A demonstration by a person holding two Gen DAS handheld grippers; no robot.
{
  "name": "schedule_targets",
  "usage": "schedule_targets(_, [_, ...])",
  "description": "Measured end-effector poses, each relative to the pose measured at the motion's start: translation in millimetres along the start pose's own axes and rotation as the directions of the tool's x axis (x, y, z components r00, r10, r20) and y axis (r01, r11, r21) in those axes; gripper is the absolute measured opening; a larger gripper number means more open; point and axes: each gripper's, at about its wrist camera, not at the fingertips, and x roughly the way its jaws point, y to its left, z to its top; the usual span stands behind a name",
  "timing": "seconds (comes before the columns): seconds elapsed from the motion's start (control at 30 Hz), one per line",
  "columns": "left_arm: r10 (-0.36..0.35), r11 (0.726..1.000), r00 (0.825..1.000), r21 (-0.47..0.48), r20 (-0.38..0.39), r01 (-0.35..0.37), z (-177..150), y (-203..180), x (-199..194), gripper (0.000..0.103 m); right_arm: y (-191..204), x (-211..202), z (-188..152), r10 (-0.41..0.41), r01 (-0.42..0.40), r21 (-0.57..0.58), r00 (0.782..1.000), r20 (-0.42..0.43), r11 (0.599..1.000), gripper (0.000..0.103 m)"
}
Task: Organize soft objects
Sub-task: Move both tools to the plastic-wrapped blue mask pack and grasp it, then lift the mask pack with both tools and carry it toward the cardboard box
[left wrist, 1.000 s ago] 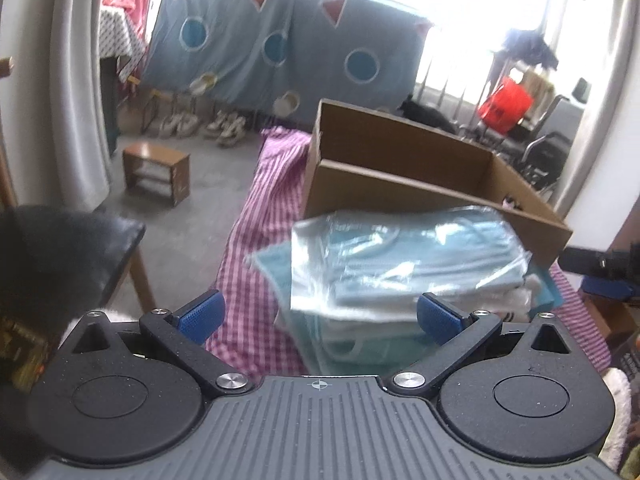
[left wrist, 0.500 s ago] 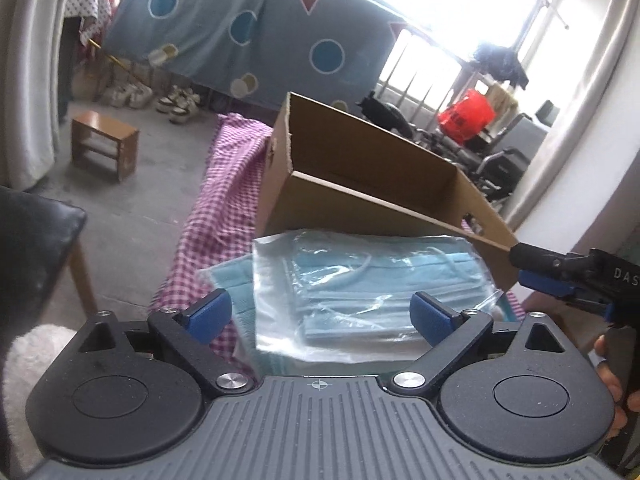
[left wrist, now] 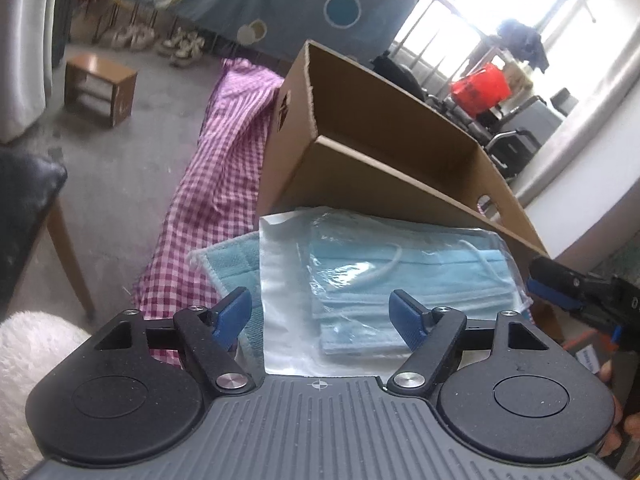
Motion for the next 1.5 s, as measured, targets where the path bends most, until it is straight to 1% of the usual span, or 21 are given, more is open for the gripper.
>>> schedule_targets(0.1, [-0.021, 0.999, 0.999, -0.035, -0.026, 0.020, 4, 7, 6, 0.069, -8, 7, 1, 0.012, -0.011, 0.045, 1.000, -0.022, 0.999, 0.065])
schedule_targets(0.17, [-0.036, 0.998, 0.999, -0.048, -0.039, 0.034, 5, 9, 9, 0.068, -12, 12, 0, 0.017, -0.015, 0.069, 0.999, -0.035, 0.997, 0.061])
schedule_targets(0.23, [-0.062, 0.997, 0.997, -0.057, -0.041, 0.059, 7, 9, 8, 0.067, -14, 13, 1, 0.028, -0.025, 0.079, 0.999, -0.037, 0.997, 0.054])
schedule_targets(0.27, [-0.070, 0.996, 0.997, -0.056, -0.027, 0.068, 6, 8, 6, 0.066, -14, 14, 1, 0.037, -0.034, 0.083, 0.999, -0.036, 0.996, 0.054])
schedule_targets(0.33, [-0.099, 0.994, 0.995, -0.050, -0.002, 0.099, 7, 6, 0, 0.066, -15, 13, 1, 0.056, -0.053, 0.090, 0.998, -0.034, 0.995, 0.050])
schedule_targets(0.4, [-0.134, 0.990, 0.991, -0.040, 0.031, 0.135, 6, 4, -7, 0.066, -15, 13, 2, 0.059, -0.056, 0.083, 0.998, -0.025, 0.995, 0.048])
schedule_targets(0.47, [-0.153, 0.988, 0.986, -0.022, 0.064, 0.154, 6, 1, -11, 0.066, -14, 13, 2, 0.066, -0.065, 0.078, 0.998, -0.019, 0.995, 0.045])
schedule_targets(0.53, [-0.163, 0.986, 0.984, -0.008, 0.075, 0.164, 6, -1, -11, 0.063, -15, 15, 2, 0.071, -0.069, 0.079, 0.997, -0.022, 0.994, 0.043])
schedule_targets(0.57, [-0.158, 0.987, 0.985, -0.009, 0.072, 0.159, 6, -1, -10, 0.062, -15, 16, 1, 0.072, -0.070, 0.080, 0.997, -0.023, 0.994, 0.042])
schedule_targets(0.63, [-0.151, 0.988, 0.987, -0.014, 0.061, 0.153, 7, 0, -6, 0.053, -16, 18, 2, 0.066, -0.064, 0.086, 0.997, -0.027, 0.994, 0.042])
schedule_targets(0.67, [-0.139, 0.990, 0.989, -0.016, 0.051, 0.140, 7, 0, -3, 0.052, -18, 17, 2, 0.067, -0.065, 0.095, 0.997, -0.026, 0.993, 0.042])
schedule_targets(0.73, [-0.107, 0.994, 0.994, -0.009, 0.039, 0.107, 8, -1, 0, 0.046, -20, 14, 2, 0.063, -0.060, 0.118, 0.998, -0.026, 0.991, 0.042])
schedule_targets(0.83, [-0.071, 0.998, 0.997, 0.004, 0.035, 0.070, 7, 1, 2, 0.043, -27, 10, 4, 0.033, -0.027, 0.149, 0.999, -0.034, 0.988, 0.045])
schedule_targets(0.97, [-0.039, 0.999, 0.999, 0.015, 0.021, 0.039, 5, 3, 5, 0.042, -32, 11, 1, 0.032, -0.022, 0.173, 0.998, -0.054, 0.985, 0.053])
schedule_targets(1.13, [-0.017, 1.000, 1.000, 0.023, -0.001, 0.017, 3, 2, 9, 0.042, -36, 11, 0, 0.033, -0.022, 0.188, 0.998, -0.054, 0.982, 0.055])
schedule_targets(1.17, [-0.015, 1.000, 1.000, 0.026, -0.002, 0.016, 3, 2, 10, 0.042, -38, 9, 0, 0.028, -0.018, 0.195, 0.998, -0.049, 0.981, 0.058])
schedule_targets(1.2, [-0.010, 1.000, 1.000, 0.029, -0.002, 0.010, 3, 1, 10, 0.042, -40, 8, 1, 0.014, -0.004, 0.200, 0.999, -0.045, 0.980, 0.066])
schedule_targets(1.23, [0.000, 0.999, 1.000, 0.035, 0.000, 0.000, 2, 1, 10, 0.042, -43, 6, 1, 0.002, 0.005, 0.205, 0.999, -0.038, 0.979, 0.069])
schedule_targets(1.3, [0.019, 0.999, 1.000, 0.051, 0.001, -0.019, 2, -1, 12, 0.042, -48, 4, 1, 0.010, -0.002, 0.217, 0.999, -0.035, 0.976, 0.069])
schedule_targets(1.47, [0.026, 0.998, 1.000, 0.052, 0.001, -0.026, 2, -2, 14, 0.042, -50, 10, -3, 0.071, -0.058, 0.224, 0.996, -0.049, 0.973, 0.069])
schedule_targets(1.5, [0.027, 0.998, 1.000, 0.052, 0.001, -0.027, 2, -2, 15, 0.042, -49, 12, -4, 0.085, -0.072, 0.221, 0.995, -0.048, 0.973, 0.066])
